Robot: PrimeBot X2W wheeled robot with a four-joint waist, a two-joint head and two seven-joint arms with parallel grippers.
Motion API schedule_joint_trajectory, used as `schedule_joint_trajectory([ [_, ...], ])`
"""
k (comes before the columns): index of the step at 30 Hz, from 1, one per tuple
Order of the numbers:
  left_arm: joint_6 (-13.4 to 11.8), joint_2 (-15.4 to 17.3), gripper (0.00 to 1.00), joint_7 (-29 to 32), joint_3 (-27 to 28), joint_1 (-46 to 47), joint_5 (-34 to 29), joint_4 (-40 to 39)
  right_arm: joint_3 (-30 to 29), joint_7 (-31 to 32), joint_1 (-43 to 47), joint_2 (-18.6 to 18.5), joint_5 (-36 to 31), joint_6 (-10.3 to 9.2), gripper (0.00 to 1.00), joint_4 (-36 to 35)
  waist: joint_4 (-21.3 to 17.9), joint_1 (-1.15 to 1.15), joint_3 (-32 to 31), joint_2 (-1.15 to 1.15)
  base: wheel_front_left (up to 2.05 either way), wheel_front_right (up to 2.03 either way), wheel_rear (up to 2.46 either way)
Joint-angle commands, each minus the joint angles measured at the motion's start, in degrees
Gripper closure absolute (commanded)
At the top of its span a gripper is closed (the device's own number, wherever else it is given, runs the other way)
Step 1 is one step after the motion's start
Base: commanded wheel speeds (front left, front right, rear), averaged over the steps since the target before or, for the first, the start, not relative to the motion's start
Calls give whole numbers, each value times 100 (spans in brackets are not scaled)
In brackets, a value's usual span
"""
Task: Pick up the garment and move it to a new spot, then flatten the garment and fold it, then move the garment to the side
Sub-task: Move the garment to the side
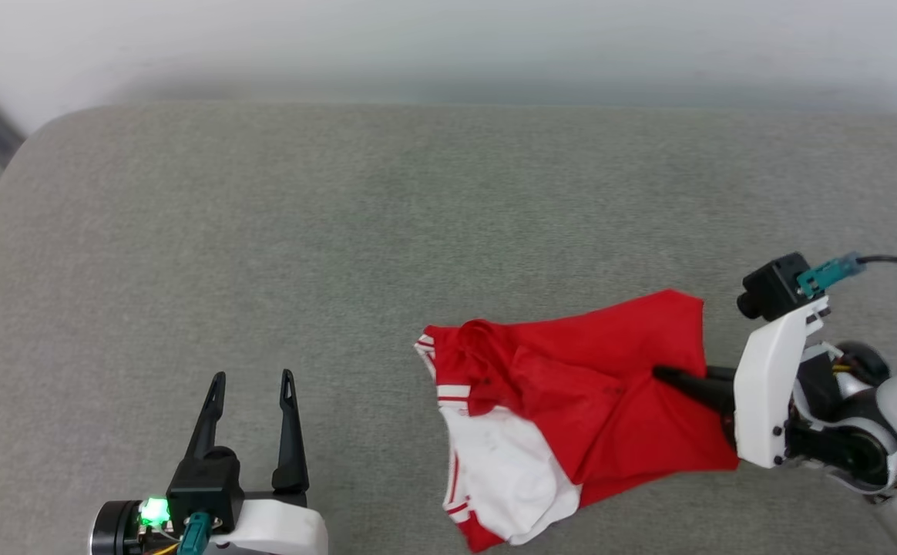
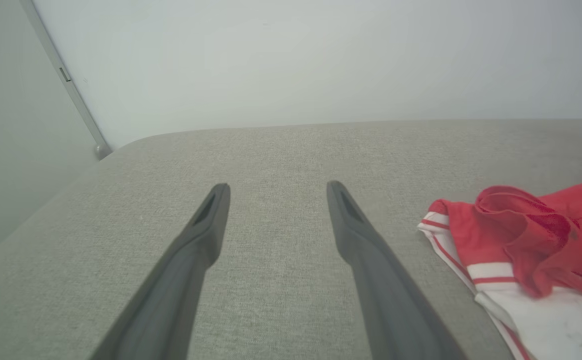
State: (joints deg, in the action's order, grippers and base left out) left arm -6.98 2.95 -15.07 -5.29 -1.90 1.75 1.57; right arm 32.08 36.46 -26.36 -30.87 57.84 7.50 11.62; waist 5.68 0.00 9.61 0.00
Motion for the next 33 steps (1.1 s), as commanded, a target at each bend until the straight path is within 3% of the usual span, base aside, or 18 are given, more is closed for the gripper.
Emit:
schedule_joint_trajectory([
  [1, -3, -9, 0, -13, 11, -54, -18, -26, 76, -41, -150, -165, -83, -2, 100, -151, -179, 0, -122, 0, 0, 0, 0],
  [10, -29, -4, 0, -13, 217, -167, -42, -162, 654, -67, -802, -1172, -479, -2, 100, -1128, -1064, 0, -37, 0, 0, 0, 0],
  [17, 34, 82, 0, -13, 374, 49, -92, -293, 813, -296, -1169, -1754, -887, -2, 100, -1053, -1698, 0, 380, 0, 0, 0, 0],
  [26, 161, 278, 0, -13, 427, 430, -172, -392, 682, -912, -1534, -2240, -1564, -4, 100, 92, -1944, 0, 1045, 0, 0, 0, 0],
  [33, 166, 439, 0, -13, 440, 679, -224, -529, 372, -1418, -1991, -2178, -2089, -5, 100, 1344, -1922, 0, 1620, 0, 0, 0, 0],
])
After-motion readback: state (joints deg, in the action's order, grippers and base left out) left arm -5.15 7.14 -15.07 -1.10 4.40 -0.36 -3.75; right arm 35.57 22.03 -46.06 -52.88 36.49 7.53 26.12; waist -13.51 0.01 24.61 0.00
